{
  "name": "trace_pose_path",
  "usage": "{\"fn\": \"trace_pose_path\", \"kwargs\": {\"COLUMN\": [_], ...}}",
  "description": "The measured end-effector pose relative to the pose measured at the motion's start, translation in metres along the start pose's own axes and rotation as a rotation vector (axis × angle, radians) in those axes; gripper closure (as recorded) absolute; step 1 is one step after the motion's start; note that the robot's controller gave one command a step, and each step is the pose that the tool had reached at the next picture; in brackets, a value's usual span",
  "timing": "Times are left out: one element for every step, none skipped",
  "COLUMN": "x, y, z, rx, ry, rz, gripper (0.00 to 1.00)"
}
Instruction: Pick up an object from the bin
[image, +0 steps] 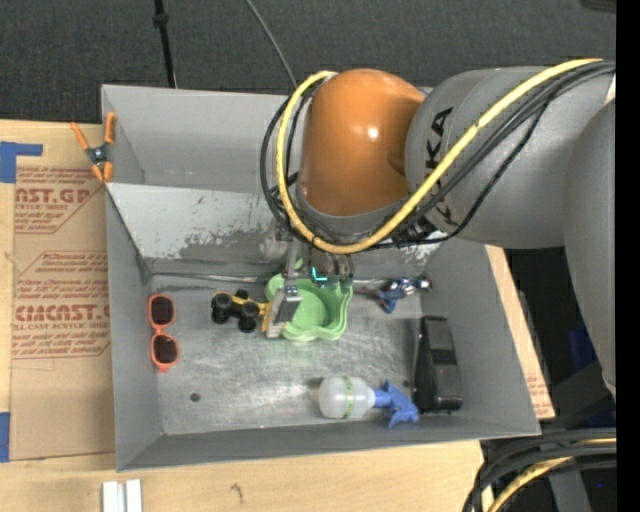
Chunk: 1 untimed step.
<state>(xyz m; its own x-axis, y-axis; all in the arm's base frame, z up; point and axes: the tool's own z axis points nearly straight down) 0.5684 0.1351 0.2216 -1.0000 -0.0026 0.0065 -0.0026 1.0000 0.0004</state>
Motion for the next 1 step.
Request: {"fn": "trace_pose_path", "kwargs": {"x": [-0.0016], "y": [-0.0006], "z": [-0.0048], "rx": [-0.001], "ry": [-0.008], "rz": [0.001], "gripper": [0.00]}}
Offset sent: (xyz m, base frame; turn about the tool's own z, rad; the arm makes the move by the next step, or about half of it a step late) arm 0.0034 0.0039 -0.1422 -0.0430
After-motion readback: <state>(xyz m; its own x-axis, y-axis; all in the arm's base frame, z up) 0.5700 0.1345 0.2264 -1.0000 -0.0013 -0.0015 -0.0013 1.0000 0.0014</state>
